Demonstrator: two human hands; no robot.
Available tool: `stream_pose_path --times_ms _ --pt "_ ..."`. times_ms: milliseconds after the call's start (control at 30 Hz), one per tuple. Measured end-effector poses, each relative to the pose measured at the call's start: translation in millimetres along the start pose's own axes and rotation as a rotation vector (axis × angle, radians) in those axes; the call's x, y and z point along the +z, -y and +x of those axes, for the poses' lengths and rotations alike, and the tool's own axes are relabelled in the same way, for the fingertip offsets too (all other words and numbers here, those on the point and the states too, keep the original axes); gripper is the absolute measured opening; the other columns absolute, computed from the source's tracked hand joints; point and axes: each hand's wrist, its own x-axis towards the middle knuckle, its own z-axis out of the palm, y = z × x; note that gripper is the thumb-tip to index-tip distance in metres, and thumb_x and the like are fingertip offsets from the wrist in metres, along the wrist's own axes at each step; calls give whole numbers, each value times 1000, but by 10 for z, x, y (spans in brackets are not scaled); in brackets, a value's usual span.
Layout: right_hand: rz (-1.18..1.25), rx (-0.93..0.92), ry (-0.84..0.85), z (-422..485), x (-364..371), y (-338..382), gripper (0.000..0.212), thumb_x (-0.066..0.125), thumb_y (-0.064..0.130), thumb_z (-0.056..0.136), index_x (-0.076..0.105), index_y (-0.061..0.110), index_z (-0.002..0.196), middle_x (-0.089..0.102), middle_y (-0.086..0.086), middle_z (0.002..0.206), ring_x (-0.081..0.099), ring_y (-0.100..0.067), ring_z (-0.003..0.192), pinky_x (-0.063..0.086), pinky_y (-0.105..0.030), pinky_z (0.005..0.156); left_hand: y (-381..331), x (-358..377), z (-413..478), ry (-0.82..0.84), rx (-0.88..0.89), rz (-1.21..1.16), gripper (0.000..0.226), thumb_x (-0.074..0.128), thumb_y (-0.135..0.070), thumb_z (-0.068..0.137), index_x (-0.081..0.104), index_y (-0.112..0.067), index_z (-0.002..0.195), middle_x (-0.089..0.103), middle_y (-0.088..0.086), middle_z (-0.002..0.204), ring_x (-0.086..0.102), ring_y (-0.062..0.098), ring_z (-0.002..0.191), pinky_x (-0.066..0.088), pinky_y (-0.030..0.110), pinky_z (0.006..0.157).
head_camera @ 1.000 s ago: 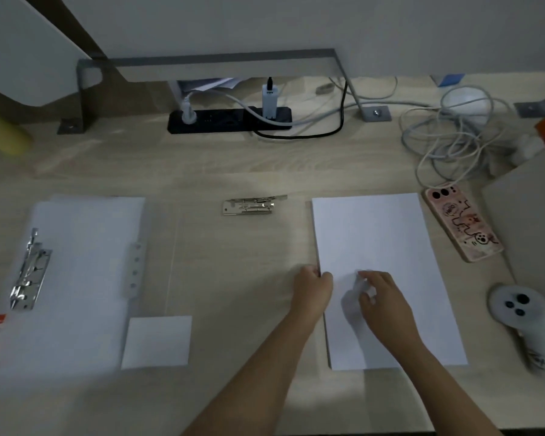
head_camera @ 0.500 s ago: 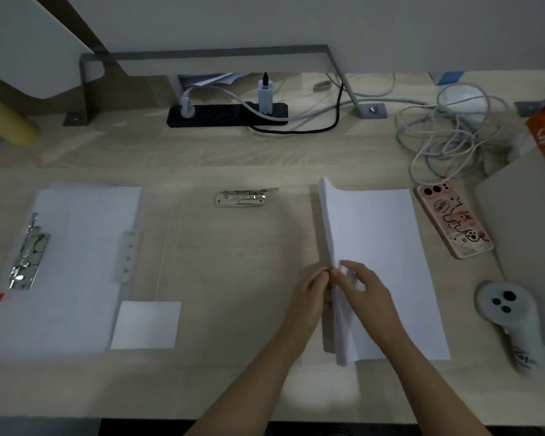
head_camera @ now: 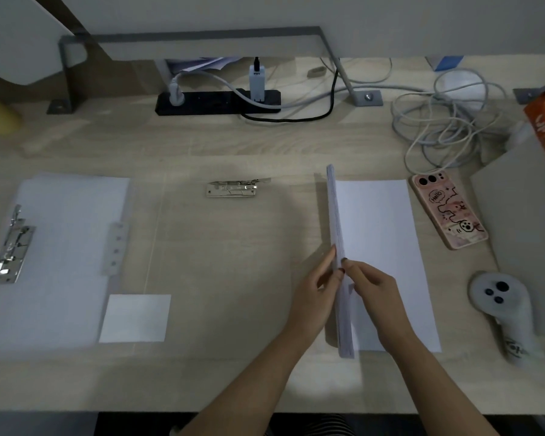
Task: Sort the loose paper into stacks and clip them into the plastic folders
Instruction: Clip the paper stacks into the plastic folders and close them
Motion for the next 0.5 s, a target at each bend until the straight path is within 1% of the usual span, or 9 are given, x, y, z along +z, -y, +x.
stream_pose_path --times_ms 33,100,167,200,300,400,433,467,500 --pt "17 -2 2 -2 2 3 23 52 31 92 71 20 100 71 6 95 63 -4 90 46 -20 80 3 -2 -3 -4 3 6 45 45 -19 97 36 -27 141 45 -7 143 44 -1 126 38 1 94" --pt "32 -6 3 0 -1 -3 20 53 30 91 70 24 100 70 10 96 63 1 90 44 -14 78 16 6 -10 -14 11 9 45 45 -17 97 37 -25 140 46 -7 142 45 -4 122 38 -2 88" --pt "45 -6 -4 4 -8 -7 23 53 28 91 70 20 105 71 8 99 63 1 92 45 -12 78 21 19 -20 -25 15 1 45 46 -16 97 37 -24 140 45 -8 143 44 -6 121 38 -2 87" --pt "48 -7 -4 9 -11 -15 24 53 27 92 70 18 106 71 6 99 63 0 92 46 -12 78 22 26 -27 -32 14 -2 45 46 -16 97 37 -24 140 44 -8 143 44 -6 123 38 -1 90" --pt "52 -16 0 1 -8 -17 22 52 24 93 72 16 97 72 2 92 65 3 82 49 -7 70 27 35 -35 -35 9 -14 45 46 -17 97 37 -26 140 43 -8 145 41 0 130 36 10 104" --pt "61 -18 -16 -3 5 -9 20 51 22 94 70 24 87 70 6 86 63 8 73 48 -3 66 35 35 -37 -35 9 -20 44 46 -18 97 38 -28 139 44 -9 145 41 1 131 36 24 110" --pt "59 -18 -27 -8 7 1 21 51 21 94 69 26 84 69 7 83 63 7 72 49 -6 67 40 35 -38 -37 10 -17 44 46 -18 97 39 -29 139 44 -10 144 41 1 131 36 26 111" --pt "50 -16 -41 -10 9 2 22 51 20 94 70 24 82 69 4 79 63 1 71 51 -12 67 47 34 -40 -38 10 -13 44 46 -19 97 39 -30 139 45 -10 144 42 2 131 36 27 111" --pt "39 -17 -51 -12 16 7 24 51 19 94 71 16 81 68 -4 76 61 -7 66 52 -21 67 50 34 -45 -37 8 -8 44 46 -20 97 39 -32 139 46 -10 143 44 2 130 38 27 110"
